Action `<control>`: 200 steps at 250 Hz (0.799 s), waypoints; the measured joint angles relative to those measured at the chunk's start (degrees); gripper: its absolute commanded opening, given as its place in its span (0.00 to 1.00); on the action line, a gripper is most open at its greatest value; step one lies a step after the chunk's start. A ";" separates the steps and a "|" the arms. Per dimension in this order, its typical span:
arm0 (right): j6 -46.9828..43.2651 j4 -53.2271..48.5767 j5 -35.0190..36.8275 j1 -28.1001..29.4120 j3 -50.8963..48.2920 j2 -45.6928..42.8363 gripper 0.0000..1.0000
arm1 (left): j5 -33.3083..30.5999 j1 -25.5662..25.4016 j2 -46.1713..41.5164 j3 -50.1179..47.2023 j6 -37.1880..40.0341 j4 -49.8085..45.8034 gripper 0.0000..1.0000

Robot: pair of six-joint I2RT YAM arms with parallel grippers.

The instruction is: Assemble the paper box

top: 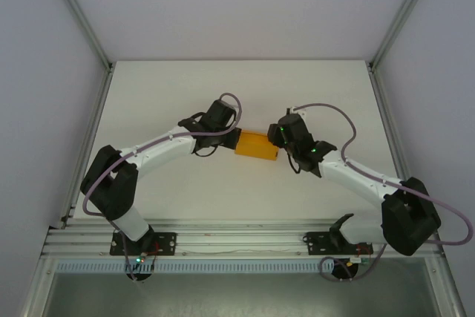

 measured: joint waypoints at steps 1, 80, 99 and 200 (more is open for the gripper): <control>0.04 0.00 -0.07 0.00 -0.07 0.02 0.49 | 0.00 0.00 0.00 0.00 0.00 0.00 0.00; 2.14 9.46 -0.68 0.00 -8.24 -1.22 0.42 | 1.77 -0.15 -0.04 0.07 1.11 -1.22 0.27; 2.10 12.59 -0.46 -0.02 -9.70 -1.16 0.41 | 2.95 -0.15 -0.59 0.07 1.68 -2.49 0.35; 3.39 20.02 -0.48 -0.15 -13.05 -0.42 0.39 | 6.97 -0.52 -7.08 3.19 0.85 -7.54 0.76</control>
